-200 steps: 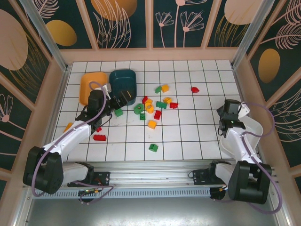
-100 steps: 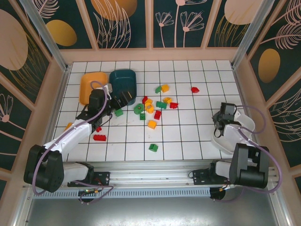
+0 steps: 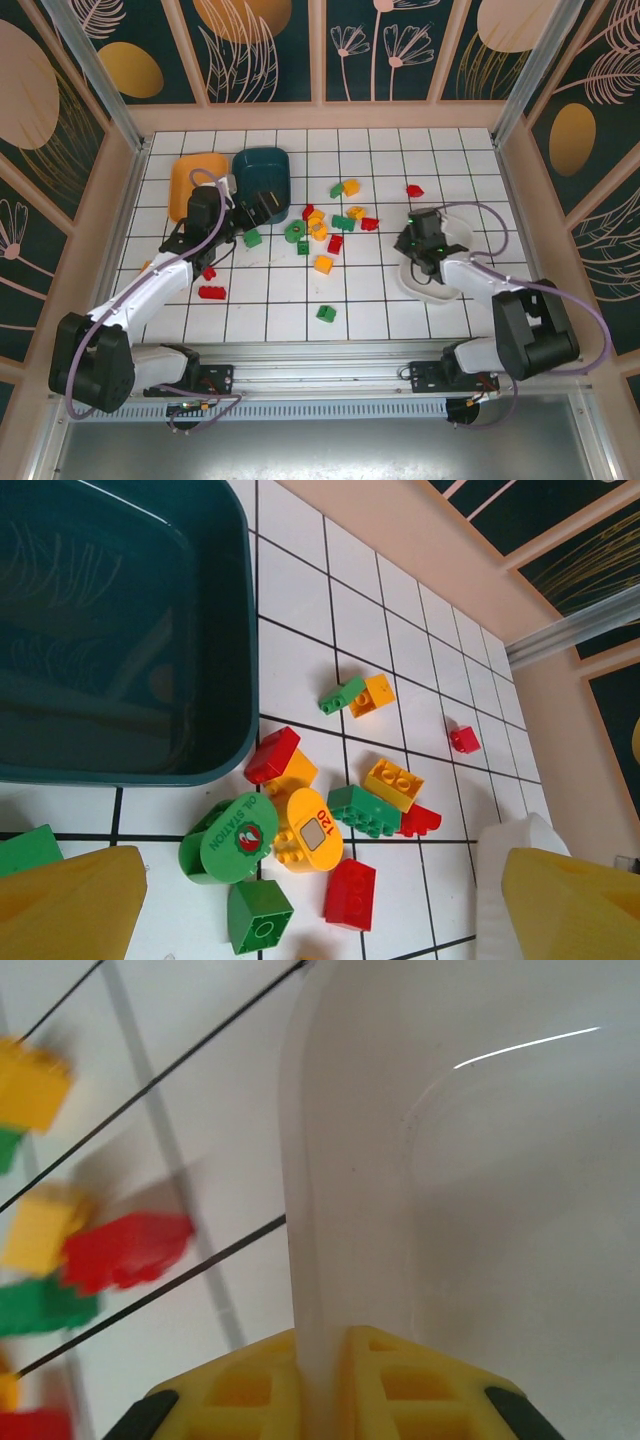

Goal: Sort the legos into containers by color

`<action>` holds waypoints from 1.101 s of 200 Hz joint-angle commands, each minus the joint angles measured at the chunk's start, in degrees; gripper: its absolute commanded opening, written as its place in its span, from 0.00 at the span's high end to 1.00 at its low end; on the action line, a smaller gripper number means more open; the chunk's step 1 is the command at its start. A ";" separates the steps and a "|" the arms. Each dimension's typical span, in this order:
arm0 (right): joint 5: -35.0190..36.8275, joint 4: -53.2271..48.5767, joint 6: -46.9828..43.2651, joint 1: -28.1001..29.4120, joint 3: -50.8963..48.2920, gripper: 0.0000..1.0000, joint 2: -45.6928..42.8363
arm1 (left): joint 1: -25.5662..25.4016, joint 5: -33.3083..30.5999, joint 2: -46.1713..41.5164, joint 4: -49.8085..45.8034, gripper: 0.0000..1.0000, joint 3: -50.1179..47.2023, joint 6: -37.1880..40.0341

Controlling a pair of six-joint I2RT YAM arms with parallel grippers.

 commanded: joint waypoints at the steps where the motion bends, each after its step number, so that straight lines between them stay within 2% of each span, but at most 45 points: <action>1: 0.79 1.36 5.09 5.48 4.98 0.75 2.70 | -0.14 -1.50 -1.41 -1.28 0.08 0.68 1.06; 15: 1.95 -1.50 4.90 6.47 7.95 0.58 3.69 | -0.14 -1.53 -1.69 -1.41 0.08 0.63 0.97; 57: 6.00 -9.12 -0.40 5.85 9.56 0.41 -2.75 | -0.16 -2.52 -2.86 -1.89 0.07 -0.02 1.21; 70: 9.01 -13.14 -3.56 2.67 9.37 0.38 -5.41 | -0.19 -2.73 -3.08 -1.90 0.06 -0.02 1.30; 96: 4.30 -15.96 -8.24 -12.73 5.63 0.37 -8.36 | -0.14 -2.58 -2.75 -1.26 0.06 0.07 1.11; 111: 0.39 -13.37 -8.91 -17.81 1.98 0.37 -9.76 | -0.18 -2.32 -1.52 -0.67 0.06 0.80 0.89; 148: -5.21 -8.74 -10.25 -18.18 -4.37 0.37 -10.06 | -0.17 1.69 2.68 -1.46 0.08 5.23 0.75; 187: -6.53 -8.80 -9.85 -18.31 -8.01 0.38 -16.85 | -0.18 1.48 0.69 0.41 0.07 2.17 -0.68; 205: -8.30 -7.99 -11.17 -18.27 -8.11 0.43 -15.53 | -0.18 0.87 0.17 0.80 0.07 0.87 -0.90; 220: -10.32 -6.82 -11.64 -18.25 -7.57 0.54 -12.09 | -0.18 1.28 0.25 0.92 0.07 0.48 -1.12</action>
